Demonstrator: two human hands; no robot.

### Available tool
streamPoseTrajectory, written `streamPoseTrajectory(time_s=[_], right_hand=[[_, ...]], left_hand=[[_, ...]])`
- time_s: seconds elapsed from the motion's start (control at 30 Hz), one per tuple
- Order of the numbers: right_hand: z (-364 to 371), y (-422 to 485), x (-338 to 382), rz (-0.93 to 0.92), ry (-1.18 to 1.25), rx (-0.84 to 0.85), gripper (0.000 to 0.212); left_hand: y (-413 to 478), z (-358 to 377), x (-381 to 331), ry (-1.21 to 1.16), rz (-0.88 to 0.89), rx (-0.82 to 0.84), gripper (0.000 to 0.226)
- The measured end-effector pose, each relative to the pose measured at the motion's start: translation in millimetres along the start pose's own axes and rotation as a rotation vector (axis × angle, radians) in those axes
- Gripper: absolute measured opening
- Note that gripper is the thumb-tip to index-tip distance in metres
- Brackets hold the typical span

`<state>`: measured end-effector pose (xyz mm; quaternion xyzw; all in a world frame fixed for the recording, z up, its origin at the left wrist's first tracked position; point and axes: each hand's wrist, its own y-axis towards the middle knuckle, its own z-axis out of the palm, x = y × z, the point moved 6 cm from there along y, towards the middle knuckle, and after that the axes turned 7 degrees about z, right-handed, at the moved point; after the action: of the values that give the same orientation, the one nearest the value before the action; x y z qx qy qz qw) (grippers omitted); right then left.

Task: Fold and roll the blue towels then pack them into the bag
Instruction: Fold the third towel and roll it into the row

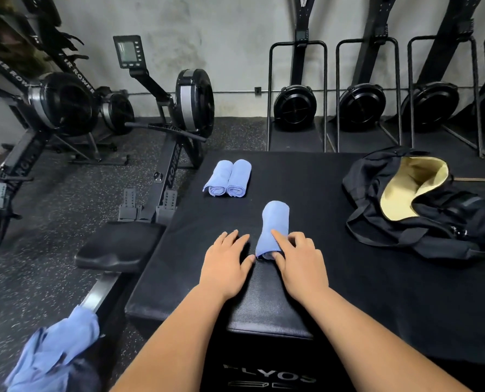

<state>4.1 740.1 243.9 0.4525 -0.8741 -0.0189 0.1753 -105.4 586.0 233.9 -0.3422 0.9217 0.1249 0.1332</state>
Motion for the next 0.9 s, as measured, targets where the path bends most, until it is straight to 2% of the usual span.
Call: streamPoseTrajectory(time_s=[0.2,0.5,0.9], right_hand=[[19,43,12,0.03,-0.079,-0.039,0.052],[42,125,30,0.096,-0.114,-0.044,0.053],[64,205,48,0.114,-0.125,-0.032,0.055]], left_hand=[[31,6,24,0.044,-0.023,-0.024,0.067],[63,16,43,0.153,-0.17,-0.01,0.076],[63,18,42,0.187,-0.162,-0.048,0.075]])
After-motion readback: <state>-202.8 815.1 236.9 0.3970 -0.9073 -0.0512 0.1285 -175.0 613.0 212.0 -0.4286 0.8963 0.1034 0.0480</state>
